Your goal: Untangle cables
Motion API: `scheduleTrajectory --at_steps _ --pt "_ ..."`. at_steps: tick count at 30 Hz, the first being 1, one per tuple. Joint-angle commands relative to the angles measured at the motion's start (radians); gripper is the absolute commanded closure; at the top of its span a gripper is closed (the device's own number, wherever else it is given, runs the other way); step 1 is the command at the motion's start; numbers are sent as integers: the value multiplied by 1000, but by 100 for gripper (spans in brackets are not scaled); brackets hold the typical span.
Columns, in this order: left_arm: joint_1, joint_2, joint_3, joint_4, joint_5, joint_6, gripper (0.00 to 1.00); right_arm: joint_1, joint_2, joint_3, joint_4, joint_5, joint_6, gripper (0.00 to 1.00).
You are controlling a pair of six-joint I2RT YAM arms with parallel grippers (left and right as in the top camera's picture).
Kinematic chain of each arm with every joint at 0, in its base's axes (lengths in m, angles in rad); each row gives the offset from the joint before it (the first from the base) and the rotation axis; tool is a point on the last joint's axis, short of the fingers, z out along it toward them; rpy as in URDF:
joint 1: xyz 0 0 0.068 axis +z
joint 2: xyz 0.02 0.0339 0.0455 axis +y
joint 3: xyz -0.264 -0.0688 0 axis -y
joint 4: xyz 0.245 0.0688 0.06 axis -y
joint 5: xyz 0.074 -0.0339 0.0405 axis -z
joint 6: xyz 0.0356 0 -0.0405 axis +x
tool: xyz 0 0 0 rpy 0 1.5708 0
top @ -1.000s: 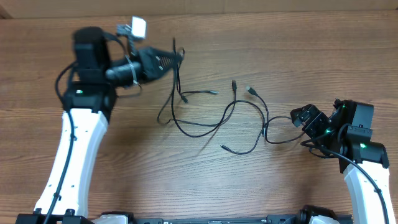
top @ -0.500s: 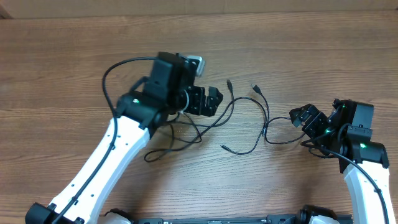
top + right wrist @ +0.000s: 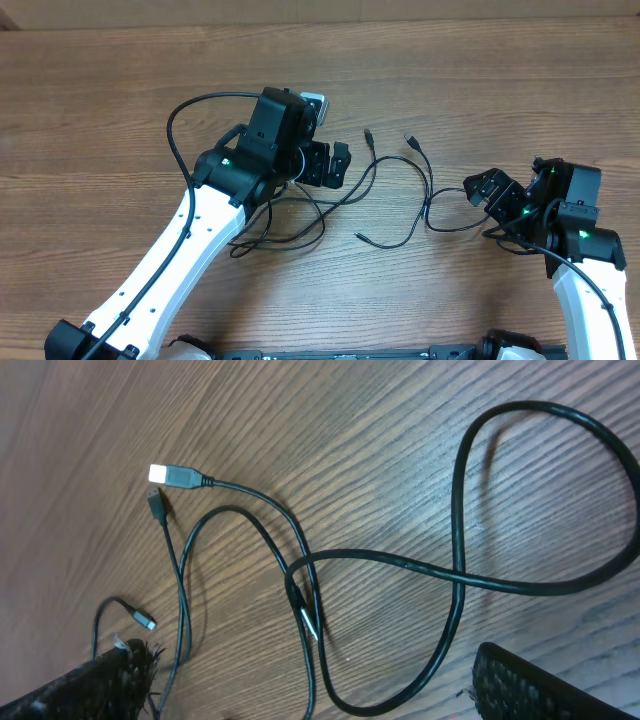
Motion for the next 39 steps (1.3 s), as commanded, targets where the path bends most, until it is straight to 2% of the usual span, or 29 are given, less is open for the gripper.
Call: scheduleTrajectory --at_steps 1,7,12,21,24,29,32,37,39 --pt "-5 4 10 -26 -18 17 0 -5 2 7 6 -5 -48 0" --pt "-5 4 10 -83 -114 -2 0 -5 2 7 8 -5 -47 0" --pt "-5 4 10 -86 -106 -2 0 -5 3 7 -18 43 -30 0" --pt "-4 4 10 -85 -111 -1 0 -5 4 7 -77 190 99 0" --pt "-4 4 10 -85 -111 -1 0 -5 4 7 -113 255 184 0" --pt "-4 4 10 -85 -111 -1 0 -5 4 -3 -132 279 473 0" --pt "-4 4 10 -85 -111 -1 0 -4 4 -17 -127 279 595 0" --pt "-4 4 10 -85 -111 -1 0 -4 11 -64 -82 274 754 0" --pt "-4 4 10 -85 -111 -1 0 -4 26 -93 -41 256 797 4"
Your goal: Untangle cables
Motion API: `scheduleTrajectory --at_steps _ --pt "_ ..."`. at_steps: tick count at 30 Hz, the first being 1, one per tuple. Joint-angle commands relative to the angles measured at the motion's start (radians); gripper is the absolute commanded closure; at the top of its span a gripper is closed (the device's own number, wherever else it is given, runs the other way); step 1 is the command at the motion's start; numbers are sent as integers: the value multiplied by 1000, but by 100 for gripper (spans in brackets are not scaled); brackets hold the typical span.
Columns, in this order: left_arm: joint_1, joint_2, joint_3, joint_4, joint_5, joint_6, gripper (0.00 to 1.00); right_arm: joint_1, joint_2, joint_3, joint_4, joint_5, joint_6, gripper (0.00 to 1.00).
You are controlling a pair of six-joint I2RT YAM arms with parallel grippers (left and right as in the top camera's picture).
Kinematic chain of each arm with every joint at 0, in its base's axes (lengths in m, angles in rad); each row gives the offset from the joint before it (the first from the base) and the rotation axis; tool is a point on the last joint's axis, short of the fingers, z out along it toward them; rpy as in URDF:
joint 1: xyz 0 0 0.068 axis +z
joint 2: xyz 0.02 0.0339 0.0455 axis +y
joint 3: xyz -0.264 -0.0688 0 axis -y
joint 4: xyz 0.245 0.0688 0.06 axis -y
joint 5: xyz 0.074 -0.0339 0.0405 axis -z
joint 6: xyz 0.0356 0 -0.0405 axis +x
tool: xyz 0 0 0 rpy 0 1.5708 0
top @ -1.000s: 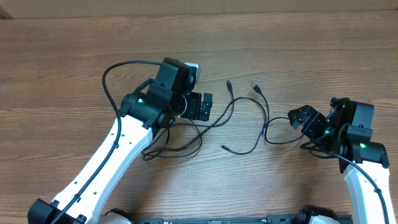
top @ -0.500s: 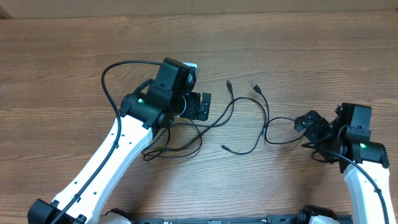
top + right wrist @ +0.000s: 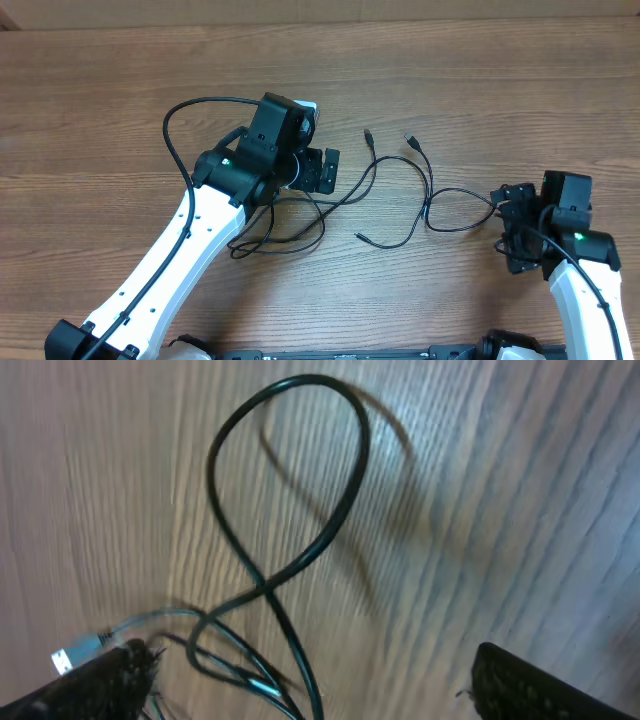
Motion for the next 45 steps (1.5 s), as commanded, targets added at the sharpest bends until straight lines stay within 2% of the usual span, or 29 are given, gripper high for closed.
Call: scheduleTrajectory --at_steps 1,5,9,14,16,18,21,32,45 --pt "-4 4 10 1 -14 0 0 -4 29 -49 45 -11 159 9" --pt "-4 4 10 1 -15 0 0 -4 84 -93 146 -34 229 25" --pt "-4 4 10 1 -15 0 0 -4 128 -94 203 -35 228 41" --pt "-4 4 10 1 -15 0 0 -4 141 -94 217 -28 227 66" --pt "-4 4 10 1 -15 0 0 -4 141 -94 217 -13 226 71" --pt "-4 4 10 1 -15 0 0 -4 141 -93 216 -5 206 79" --pt "-4 4 10 1 -15 0 0 -4 140 -89 217 -6 142 96" --pt "-4 4 10 1 -14 0 0 -4 40 60 230 -135 -282 96" --pt "-4 4 10 1 -15 0 0 -4 -138 245 241 -155 -441 96"
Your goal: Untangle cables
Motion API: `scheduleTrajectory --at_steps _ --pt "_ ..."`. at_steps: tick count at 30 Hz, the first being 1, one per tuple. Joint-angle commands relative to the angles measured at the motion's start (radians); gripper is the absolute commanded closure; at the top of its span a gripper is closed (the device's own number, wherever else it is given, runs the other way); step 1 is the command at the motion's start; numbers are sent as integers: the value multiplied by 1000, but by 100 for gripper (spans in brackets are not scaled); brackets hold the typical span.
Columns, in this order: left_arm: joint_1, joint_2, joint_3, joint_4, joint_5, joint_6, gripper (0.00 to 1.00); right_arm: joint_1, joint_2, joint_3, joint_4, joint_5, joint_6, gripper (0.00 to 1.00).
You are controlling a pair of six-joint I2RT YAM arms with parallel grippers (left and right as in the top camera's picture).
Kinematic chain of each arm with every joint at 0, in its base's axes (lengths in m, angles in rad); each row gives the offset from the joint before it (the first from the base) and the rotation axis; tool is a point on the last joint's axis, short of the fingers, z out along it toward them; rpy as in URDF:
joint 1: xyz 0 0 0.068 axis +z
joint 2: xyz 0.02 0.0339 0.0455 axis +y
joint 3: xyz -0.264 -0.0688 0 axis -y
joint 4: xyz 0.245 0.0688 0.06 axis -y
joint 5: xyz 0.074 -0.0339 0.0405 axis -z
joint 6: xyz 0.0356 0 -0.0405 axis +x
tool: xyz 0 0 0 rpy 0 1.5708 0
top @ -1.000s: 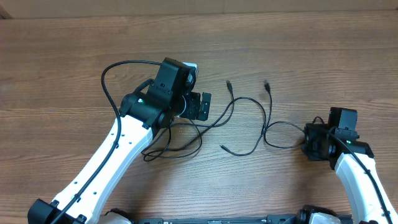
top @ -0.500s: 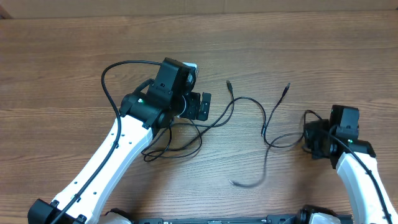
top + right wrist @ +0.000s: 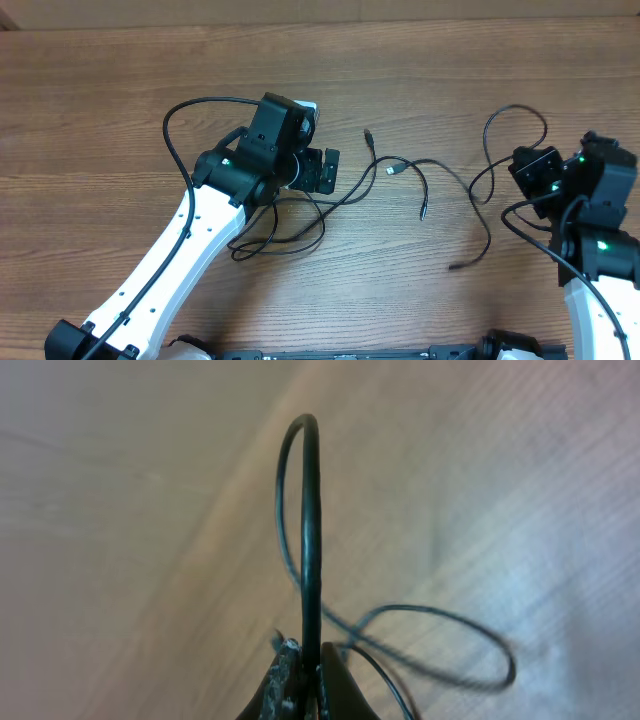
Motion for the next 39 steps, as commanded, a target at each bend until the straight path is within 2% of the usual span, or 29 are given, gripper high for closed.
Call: scheduleTrajectory --at_steps 1,5,13,17,21,25,29,33,39 --pt "-4 4 10 2 -14 0 0 -4 -46 68 24 -6 -69 96" --pt "-4 4 10 2 -14 0 0 -4 -79 105 92 27 -91 96" --pt "-4 4 10 2 -14 0 0 -4 -125 160 267 249 -93 96" --pt "-4 4 10 2 -14 0 0 -4 -132 172 349 436 -116 96" --pt "-4 4 10 2 -14 0 0 -5 -132 172 442 732 -129 96" --pt "-4 4 10 2 -14 0 0 -5 -130 172 602 949 -311 96" --pt "-4 4 10 2 -14 0 0 -5 -124 172 794 1071 -597 96" --pt "-4 4 10 2 -14 0 0 -8 -122 172 927 1173 -794 96" --pt "-4 4 10 2 -14 0 0 -76 -65 171 917 1168 -820 96"
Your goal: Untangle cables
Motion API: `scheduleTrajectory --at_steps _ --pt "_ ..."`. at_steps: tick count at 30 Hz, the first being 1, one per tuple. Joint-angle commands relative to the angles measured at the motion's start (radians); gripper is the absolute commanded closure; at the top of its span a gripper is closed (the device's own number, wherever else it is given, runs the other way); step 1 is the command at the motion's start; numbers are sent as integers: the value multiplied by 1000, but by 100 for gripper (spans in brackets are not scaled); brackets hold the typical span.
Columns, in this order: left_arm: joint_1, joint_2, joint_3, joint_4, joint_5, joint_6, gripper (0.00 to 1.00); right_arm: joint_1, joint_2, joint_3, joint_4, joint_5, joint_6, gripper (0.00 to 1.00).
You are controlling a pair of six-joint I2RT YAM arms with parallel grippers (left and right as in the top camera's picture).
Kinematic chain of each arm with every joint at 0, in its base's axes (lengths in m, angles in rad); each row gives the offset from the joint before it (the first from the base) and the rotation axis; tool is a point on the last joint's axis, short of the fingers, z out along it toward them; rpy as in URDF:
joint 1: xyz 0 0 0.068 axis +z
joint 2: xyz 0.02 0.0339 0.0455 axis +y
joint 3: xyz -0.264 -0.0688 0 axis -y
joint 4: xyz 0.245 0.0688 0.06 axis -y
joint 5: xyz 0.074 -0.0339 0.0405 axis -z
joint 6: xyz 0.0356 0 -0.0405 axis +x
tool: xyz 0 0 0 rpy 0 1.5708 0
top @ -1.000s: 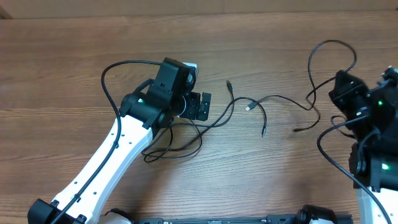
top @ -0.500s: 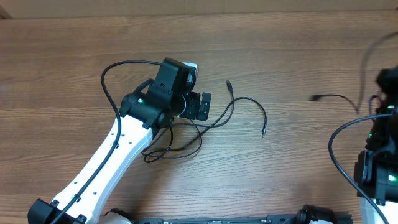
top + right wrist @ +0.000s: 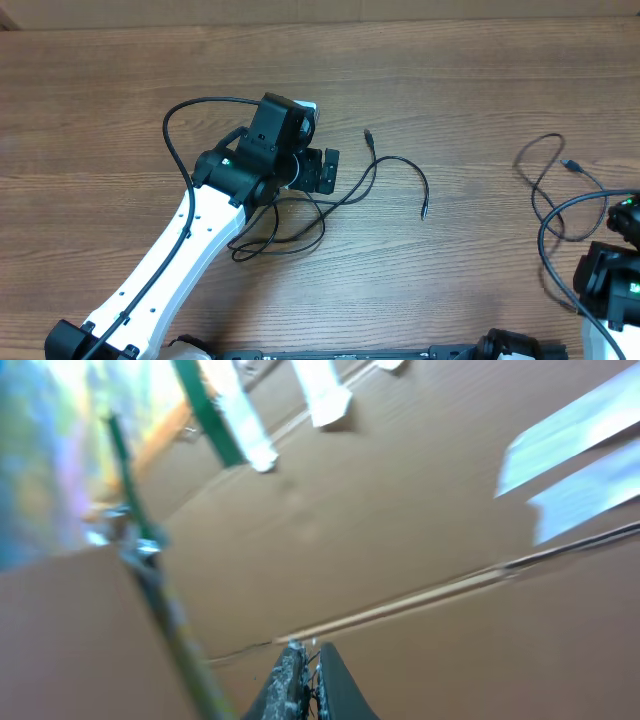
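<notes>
The left gripper (image 3: pixel 323 170) is shut on a tangle of black cables (image 3: pixel 290 225) at mid table. One black cable (image 3: pixel 405 165) runs out of the tangle to the right and ends in a small plug. A second thin black cable (image 3: pixel 541 175) lies apart at the right edge, its plug beside it. The right arm (image 3: pixel 610 290) is at the bottom right corner. In the right wrist view the right gripper (image 3: pixel 308 648) points up off the table. It is shut, with a thin dark strand of that cable pinched between the fingers.
The table is brown wood (image 3: pixel 480 80). A thicker black lead of the right arm (image 3: pixel 548 215) loops by the freed cable. The right wrist view shows only a brown cardboard wall (image 3: pixel 420 510) with white tape strips, blurred.
The right arm has drawn back to the bottom right corner and tipped its gripper upward. The cable it holds has come away from the other cable and now lies at the right edge.
The right gripper was open over the cables' right loops while the left gripper stood open at the tangle. Then the left was shut on the tangle and the right was low over a loop. Then the right was shut on that loop, lifted. Now that cable lies separate.
</notes>
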Motion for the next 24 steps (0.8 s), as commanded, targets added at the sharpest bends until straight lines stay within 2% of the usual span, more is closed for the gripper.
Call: scheduleTrajectory --at_steps 1,7,8,10,13,16,17,24 --pt "-4 4 10 3 -11 0 0 -32 55 18 -38 41 -78 96" --pt "-4 4 10 3 -10 0 0 -36 151 18 -243 -37 39 96" --pt "-4 4 10 3 -11 0 0 -36 163 18 -293 -82 56 93" --pt "-4 4 10 3 -10 0 0 -36 184 18 -406 -206 86 78" --pt "-4 4 10 3 -10 0 0 -36 213 18 -556 -406 143 48" --pt "-4 4 10 3 -11 0 0 -36 248 18 -674 -585 198 25" --pt "-4 4 10 3 -11 0 0 -36 267 18 -718 -657 212 2" --pt "-4 4 10 3 -10 0 0 -36 385 18 -912 -955 249 0"
